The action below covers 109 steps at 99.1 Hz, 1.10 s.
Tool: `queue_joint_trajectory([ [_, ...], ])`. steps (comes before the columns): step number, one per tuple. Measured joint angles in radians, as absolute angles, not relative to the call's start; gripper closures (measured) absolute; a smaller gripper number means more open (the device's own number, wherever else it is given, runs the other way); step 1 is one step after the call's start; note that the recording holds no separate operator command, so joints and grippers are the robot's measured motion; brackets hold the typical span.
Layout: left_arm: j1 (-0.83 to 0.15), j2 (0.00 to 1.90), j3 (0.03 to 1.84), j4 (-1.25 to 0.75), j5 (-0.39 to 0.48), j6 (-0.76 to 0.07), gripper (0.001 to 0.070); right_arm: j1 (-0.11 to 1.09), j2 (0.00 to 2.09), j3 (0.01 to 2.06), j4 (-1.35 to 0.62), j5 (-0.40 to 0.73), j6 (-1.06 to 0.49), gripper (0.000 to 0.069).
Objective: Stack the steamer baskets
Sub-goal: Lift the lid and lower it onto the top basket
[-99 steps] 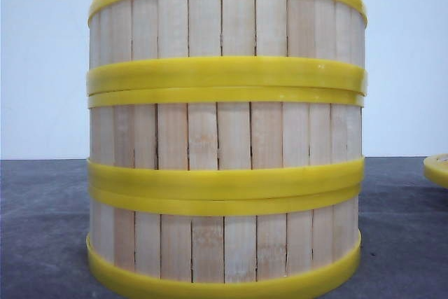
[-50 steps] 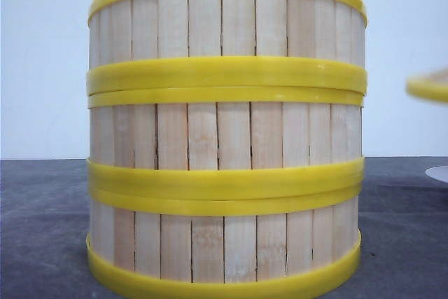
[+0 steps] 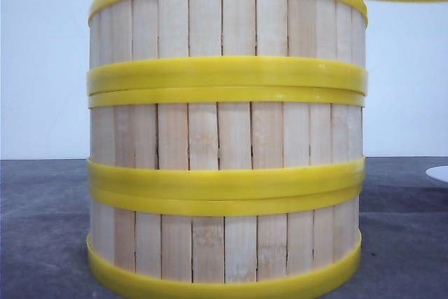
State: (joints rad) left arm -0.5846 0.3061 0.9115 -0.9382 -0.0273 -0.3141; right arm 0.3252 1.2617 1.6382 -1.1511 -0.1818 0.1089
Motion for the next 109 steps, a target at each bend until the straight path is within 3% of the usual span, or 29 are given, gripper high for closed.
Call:
queue_joint_trajectory([
  [24, -0.585, 0.306, 0.912, -0.938, -0.027, -0.315, 0.0410, 0.574, 1.286, 1.672, -1.164, -0.181, 0.113, 0.0639],
  [49, -0.585, 0.306, 0.912, -0.938, -0.027, -0.315, 0.0410, 0.758, 1.391, 1.734, -1.187, -0.124, 0.120, 0.0639],
  [69, -0.585, 0.306, 0.912, -0.939, -0.027, -0.319, 0.0410, 0.833, 1.479, 1.806, -1.243, -0.053, 0.120, 0.0639],
  [109, -0.585, 0.306, 0.912, -0.939, -0.027, -0.324, 0.0410, 0.905, 1.565, 1.808, -1.248, -0.051, 0.119, 0.0640],
])
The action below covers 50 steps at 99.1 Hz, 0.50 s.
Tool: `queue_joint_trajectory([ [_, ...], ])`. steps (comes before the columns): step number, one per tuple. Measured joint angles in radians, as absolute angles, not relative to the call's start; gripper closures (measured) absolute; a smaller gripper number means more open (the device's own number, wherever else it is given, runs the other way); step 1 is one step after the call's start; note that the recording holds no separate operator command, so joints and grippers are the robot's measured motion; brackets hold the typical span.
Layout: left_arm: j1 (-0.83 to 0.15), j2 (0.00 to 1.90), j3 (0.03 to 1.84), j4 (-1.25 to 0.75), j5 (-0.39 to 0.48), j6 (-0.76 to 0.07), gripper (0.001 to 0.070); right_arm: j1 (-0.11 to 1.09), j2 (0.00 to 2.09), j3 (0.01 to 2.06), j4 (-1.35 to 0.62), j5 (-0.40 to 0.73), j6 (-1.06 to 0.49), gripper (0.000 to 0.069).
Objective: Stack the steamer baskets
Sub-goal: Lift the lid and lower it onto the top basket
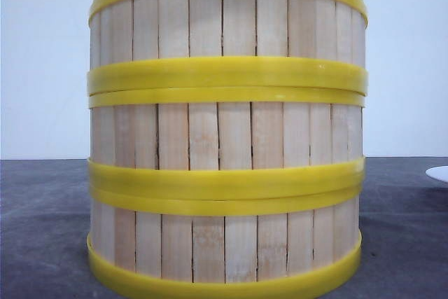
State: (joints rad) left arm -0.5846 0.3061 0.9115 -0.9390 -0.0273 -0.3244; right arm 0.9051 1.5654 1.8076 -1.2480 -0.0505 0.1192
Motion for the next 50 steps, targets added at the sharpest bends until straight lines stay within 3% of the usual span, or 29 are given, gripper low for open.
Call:
queue_joint_trajectory([
  [50, -0.585, 0.306, 0.912, -0.962, -0.027, -0.326, 0.0410, 0.896, 1.581, 1.808, -1.257, 0.000, 0.111, 0.0640],
])
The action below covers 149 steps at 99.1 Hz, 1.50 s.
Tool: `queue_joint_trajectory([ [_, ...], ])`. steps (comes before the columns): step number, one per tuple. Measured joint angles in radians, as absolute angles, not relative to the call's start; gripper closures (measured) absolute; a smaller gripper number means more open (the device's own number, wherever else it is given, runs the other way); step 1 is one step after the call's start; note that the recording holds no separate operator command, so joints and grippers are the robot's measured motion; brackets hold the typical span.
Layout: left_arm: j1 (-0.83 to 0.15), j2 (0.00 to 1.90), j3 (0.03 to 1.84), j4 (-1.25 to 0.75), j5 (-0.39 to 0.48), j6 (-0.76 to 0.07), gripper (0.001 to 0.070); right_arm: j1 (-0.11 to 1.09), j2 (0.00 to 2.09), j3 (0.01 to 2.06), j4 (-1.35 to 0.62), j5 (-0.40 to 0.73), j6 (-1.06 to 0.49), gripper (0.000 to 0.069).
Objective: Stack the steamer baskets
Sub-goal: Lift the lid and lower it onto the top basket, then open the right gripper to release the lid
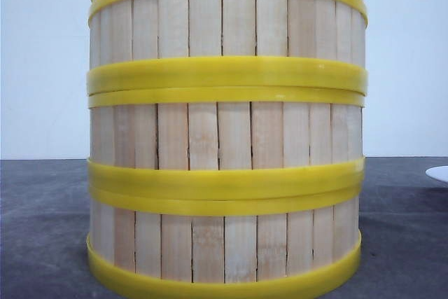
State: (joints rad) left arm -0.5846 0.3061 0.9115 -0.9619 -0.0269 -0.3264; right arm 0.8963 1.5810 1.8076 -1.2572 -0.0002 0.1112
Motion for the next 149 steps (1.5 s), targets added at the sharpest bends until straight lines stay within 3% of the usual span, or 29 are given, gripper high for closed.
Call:
queue_joint_trajectory([
  [74, -0.585, 0.306, 0.912, -0.962, -0.027, -0.326, 0.0410, 0.890, 1.620, 1.808, -1.253, -0.012, 0.109, 0.0636],
  [80, -0.585, 0.306, 0.912, -0.962, -0.027, -0.326, 0.0410, 0.890, 1.620, 1.808, -1.253, -0.011, 0.109, 0.0602],
  [92, -0.585, 0.306, 0.912, -0.962, -0.027, -0.326, 0.0410, 0.890, 1.620, 1.808, -1.254, -0.011, 0.109, 0.0439],
  [100, -0.585, 0.306, 0.912, -0.962, -0.027, -0.326, 0.0410, 0.890, 1.620, 1.808, -1.254, -0.011, 0.109, 0.0382],
  [125, -0.585, 0.306, 0.912, -0.962, -0.027, -0.326, 0.0410, 0.890, 1.610, 1.879, -1.250, 0.020, 0.101, 0.0360],
  [149, -0.585, 0.306, 0.912, -0.962, -0.027, -0.326, 0.0410, 0.890, 1.478, 2.009, -1.197, 0.212, 0.084, 0.0360],
])
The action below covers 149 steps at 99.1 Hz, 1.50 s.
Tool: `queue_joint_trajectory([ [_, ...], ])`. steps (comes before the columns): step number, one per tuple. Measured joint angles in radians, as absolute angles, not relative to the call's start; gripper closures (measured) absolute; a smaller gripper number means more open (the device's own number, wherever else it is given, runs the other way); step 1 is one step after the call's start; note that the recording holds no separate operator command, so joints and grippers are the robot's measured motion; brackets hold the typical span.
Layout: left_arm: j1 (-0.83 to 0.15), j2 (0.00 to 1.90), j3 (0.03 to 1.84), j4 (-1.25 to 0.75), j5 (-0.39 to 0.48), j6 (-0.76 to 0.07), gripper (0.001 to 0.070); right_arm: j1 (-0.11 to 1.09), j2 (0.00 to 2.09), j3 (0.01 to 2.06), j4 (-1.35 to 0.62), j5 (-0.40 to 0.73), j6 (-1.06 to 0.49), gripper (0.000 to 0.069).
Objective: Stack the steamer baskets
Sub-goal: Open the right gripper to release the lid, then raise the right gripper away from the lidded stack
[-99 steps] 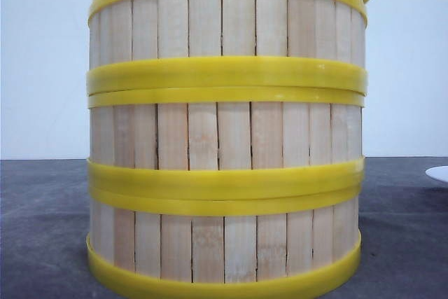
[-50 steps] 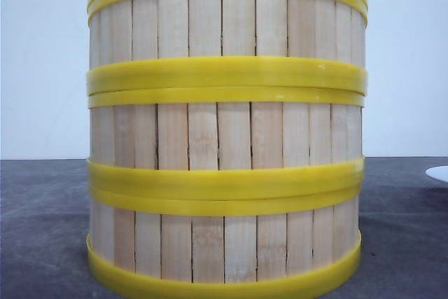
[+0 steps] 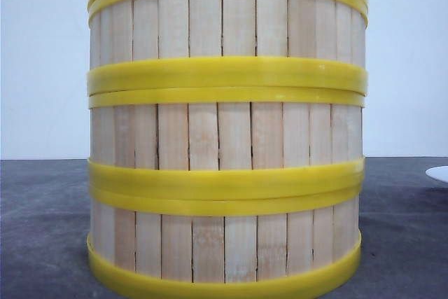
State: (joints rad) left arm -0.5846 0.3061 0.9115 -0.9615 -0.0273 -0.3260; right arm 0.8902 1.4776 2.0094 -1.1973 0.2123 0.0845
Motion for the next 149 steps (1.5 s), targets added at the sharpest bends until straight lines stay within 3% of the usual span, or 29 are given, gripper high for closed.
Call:
queue_joint_trajectory([
  [18, -0.585, 0.306, 0.912, -0.960, -0.028, -0.322, 0.0410, 0.891, 1.333, 2.011, -1.163, 0.410, 0.081, 0.0360],
  [36, -0.585, 0.306, 0.912, -0.937, -0.056, -0.292, 0.0410, 0.891, 1.194, 1.968, -1.224, 0.528, 0.081, 0.0360],
  [84, -0.585, 0.306, 0.820, -0.843, -0.059, -0.221, 0.0410, 0.892, 0.592, 1.188, -1.058, 0.573, 0.201, 0.0360],
  [110, -0.585, 0.306, 0.789, -0.839, -0.059, -0.220, 0.0410, 0.892, 0.521, 1.115, -1.042, 0.579, 0.254, 0.0363],
  [115, -0.585, 0.306, 0.789, -0.839, -0.059, -0.220, 0.0411, 0.892, 0.521, 1.116, -1.042, 0.579, 0.259, 0.0406],
  [120, -0.585, 0.306, 0.789, -0.839, -0.059, -0.220, 0.0427, 0.892, 0.521, 1.116, -1.042, 0.579, 0.261, 0.0511],
  [128, -0.585, 0.306, 0.789, -0.839, -0.059, -0.218, 0.0581, 0.893, 0.521, 1.116, -1.042, 0.580, 0.261, 0.0634],
  [136, -0.585, 0.306, 0.789, -0.839, -0.059, -0.217, 0.0659, 0.893, 0.521, 1.116, -1.042, 0.579, 0.262, 0.0671],
  [149, -0.585, 0.306, 0.789, -0.841, -0.059, -0.218, 0.0677, 0.893, 0.521, 1.116, -1.042, 0.579, 0.264, 0.0684],
])
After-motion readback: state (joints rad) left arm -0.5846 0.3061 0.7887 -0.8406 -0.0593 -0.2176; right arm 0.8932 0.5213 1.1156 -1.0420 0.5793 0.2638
